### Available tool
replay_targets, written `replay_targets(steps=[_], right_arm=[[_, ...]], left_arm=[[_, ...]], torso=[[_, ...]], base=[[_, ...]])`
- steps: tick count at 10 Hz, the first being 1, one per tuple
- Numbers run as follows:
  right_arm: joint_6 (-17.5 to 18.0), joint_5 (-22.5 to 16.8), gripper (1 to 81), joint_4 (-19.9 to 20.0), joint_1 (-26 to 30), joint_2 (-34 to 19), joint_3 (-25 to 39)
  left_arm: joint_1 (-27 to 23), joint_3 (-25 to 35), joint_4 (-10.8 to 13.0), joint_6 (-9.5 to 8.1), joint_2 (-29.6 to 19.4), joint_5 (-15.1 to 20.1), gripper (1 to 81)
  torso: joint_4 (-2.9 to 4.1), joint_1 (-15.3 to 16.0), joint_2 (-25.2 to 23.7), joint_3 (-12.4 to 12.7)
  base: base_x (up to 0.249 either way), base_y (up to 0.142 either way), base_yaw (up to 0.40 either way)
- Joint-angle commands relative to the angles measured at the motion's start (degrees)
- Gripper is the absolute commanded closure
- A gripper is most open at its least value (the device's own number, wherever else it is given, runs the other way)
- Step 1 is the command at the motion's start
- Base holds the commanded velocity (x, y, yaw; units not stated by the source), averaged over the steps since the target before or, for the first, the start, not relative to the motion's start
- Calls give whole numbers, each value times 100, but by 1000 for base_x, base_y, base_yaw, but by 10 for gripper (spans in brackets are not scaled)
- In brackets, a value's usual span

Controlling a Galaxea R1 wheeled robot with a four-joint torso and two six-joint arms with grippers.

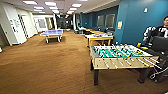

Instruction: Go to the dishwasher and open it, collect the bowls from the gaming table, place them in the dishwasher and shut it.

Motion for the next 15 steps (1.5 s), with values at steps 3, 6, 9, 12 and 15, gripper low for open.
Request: replay_targets(steps=[3,6,9,12,15], right_arm=[[-14,-340,10,-11,266,80,-177],[-14,-349,10,-19,258,80,-186],[-14,-349,10,-28,258,80,-186],[-14,-340,10,-28,257,80,-186],[-14,-349,10,-37,257,80,-186]], left_arm=[[-261,-12,18,33,-41,260,10],[-252,-12,18,33,-41,260,10],[-269,-12,18,24,-32,278,10],[-278,-12,-43,24,-58,278,10],[-278,-20,-52,16,-41,295,10]], torso=[[0,0,0,0],[0,-2,0,0],[0,-2,0,0],[0,-2,0,0],[0,0,0,0]], base=[[0,0,250],[0,0,192],[0,0,164],[0,21,36],[0,0,0]])
